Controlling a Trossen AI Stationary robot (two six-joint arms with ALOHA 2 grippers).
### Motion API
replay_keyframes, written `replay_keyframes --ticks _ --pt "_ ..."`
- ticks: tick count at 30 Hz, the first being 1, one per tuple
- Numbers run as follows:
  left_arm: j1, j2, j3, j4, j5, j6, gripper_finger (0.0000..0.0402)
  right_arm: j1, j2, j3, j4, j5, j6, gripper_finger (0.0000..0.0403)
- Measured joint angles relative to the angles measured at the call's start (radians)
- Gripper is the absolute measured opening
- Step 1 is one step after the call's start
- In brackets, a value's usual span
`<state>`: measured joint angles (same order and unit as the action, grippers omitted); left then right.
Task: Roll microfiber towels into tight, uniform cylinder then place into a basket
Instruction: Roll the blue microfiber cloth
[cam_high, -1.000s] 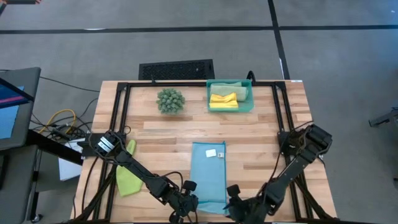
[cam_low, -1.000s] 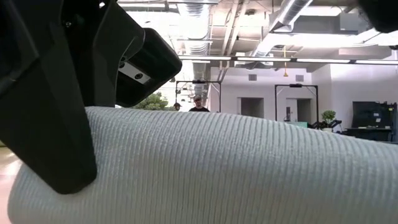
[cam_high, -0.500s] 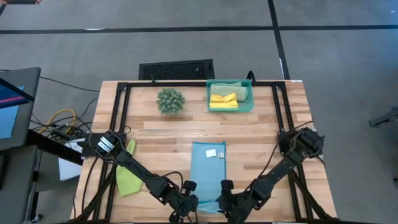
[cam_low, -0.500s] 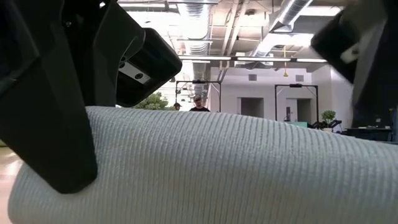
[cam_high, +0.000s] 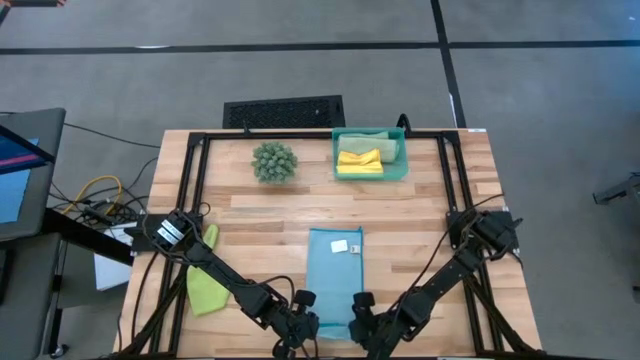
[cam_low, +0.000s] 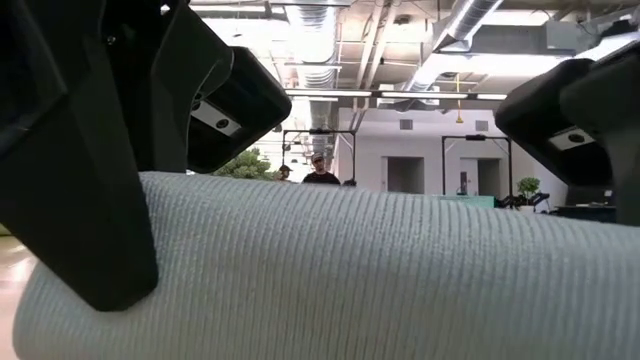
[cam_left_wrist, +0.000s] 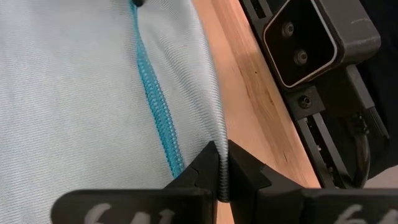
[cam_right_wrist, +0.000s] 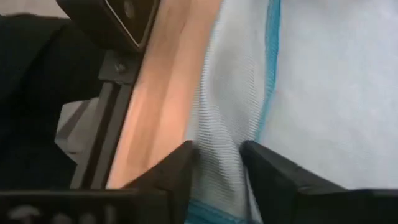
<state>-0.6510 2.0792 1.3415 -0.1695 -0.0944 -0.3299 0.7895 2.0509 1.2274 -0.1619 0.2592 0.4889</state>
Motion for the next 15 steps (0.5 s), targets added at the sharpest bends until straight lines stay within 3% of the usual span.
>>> replay_keyframes --ticks 7,15 --pt "0.0 0.0 0.0 0.0 -0.047 -0.044 0.0011 -0.005 -0.006 0.001 -0.026 -0.105 -0.064 0.0021" --pt "0.0 -0.025 0.0 -0.062 -0.032 -0.031 0.0076 -0.045 -0.042 -0.022 -0.023 -0.268 -0.107 0.0033"
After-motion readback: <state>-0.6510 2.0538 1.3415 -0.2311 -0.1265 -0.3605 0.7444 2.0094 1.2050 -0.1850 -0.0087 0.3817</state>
